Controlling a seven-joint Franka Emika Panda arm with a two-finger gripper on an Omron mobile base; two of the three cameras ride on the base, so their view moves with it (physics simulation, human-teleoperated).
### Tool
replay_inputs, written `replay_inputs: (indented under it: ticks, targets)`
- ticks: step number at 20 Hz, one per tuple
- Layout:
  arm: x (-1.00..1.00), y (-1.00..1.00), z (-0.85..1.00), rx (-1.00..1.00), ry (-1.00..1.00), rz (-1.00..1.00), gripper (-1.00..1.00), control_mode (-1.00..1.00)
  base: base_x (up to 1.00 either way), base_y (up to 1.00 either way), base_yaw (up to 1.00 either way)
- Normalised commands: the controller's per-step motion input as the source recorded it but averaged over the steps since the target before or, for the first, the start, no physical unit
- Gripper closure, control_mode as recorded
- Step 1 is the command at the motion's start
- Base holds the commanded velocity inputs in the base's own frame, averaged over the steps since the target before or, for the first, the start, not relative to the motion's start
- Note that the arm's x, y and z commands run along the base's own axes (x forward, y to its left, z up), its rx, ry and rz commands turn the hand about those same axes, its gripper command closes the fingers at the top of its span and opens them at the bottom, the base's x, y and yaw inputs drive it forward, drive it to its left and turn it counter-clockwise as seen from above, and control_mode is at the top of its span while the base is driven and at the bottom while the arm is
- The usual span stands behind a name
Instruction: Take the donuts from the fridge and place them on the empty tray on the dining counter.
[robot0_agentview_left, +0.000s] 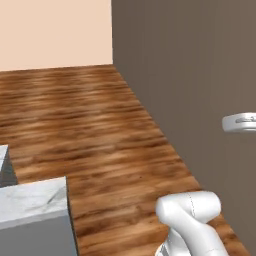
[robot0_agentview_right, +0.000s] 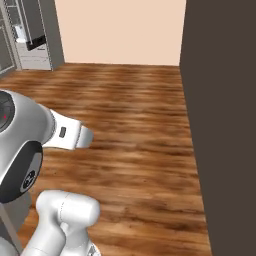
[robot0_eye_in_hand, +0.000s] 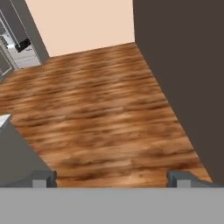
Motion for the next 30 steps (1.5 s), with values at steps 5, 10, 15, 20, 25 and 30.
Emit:
replay_inputs:
  ticks: [5, 10, 15, 20, 25, 30]
  targets:
    - [0.0, 0.0, 0.0, 0.0, 0.0, 0.0, -1.0, 1.0, 1.0, -0.18, 0.0]
    - [0.0, 0.0, 0.0, 0.0, 0.0, 0.0, -1.0, 1.0, 1.0, -0.03, 0.0]
    - [0.0, 0.0, 0.0, 0.0, 0.0, 0.0, -1.0, 1.0, 1.0, 0.25, -0.04]
    - [0.0, 0.0, 0.0, 0.0, 0.0, 0.0, -1.0, 1.0, 1.0, 0.81, 0.0]
    - [0.0, 0.0, 0.0, 0.0, 0.0, 0.0, -1.0, 1.0, 1.0, 1.0, 0.03]
    - [0.0, 0.0, 0.0, 0.0, 0.0, 0.0, -1.0, 1.0, 1.0, 0.75, 0.01]
